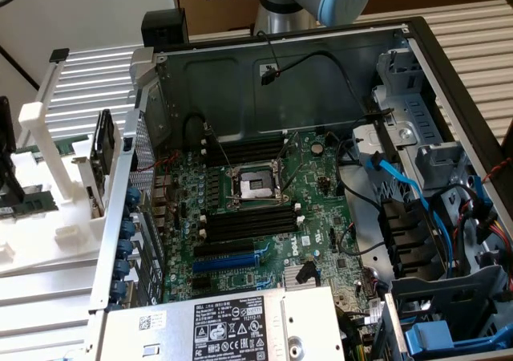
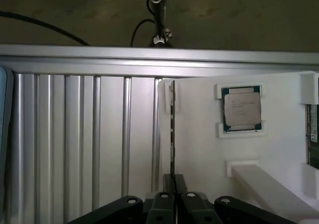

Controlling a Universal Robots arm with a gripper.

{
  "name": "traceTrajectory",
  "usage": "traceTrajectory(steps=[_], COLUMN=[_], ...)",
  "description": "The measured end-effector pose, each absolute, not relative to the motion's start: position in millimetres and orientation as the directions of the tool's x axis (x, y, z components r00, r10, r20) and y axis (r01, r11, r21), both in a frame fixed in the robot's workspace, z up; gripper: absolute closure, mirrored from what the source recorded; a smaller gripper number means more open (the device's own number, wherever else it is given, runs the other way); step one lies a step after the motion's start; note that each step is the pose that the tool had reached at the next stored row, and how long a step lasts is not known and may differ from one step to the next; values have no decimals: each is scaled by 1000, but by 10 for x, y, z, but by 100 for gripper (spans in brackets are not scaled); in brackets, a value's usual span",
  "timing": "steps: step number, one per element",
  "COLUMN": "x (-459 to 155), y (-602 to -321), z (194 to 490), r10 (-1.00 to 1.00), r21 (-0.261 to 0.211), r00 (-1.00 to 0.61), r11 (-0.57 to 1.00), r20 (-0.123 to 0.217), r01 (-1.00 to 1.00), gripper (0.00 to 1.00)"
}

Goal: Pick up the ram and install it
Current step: 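Pick up the ram and move it above insertion slot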

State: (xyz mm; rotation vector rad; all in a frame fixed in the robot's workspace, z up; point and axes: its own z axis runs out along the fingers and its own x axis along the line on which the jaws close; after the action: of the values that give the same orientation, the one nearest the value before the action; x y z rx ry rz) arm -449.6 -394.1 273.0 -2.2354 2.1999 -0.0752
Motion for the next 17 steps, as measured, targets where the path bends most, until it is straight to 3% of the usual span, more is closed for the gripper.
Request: traceTrajectory(steps=[3,11,12,17], x=[-4496,-4496,-4496,-4462], y=[-3941,-3941,-3941,-3940], z=[2973,3280,3441,3581], r10=[-999,-999,-999,-998], r21=[-37,-37,-37,-38], r00=[14,14,14,14], r11=[-15,-16,-16,-16], r20=[37,47,53,55], r01=[-999,-999,-999,-999], gripper=[88,88,88,88])
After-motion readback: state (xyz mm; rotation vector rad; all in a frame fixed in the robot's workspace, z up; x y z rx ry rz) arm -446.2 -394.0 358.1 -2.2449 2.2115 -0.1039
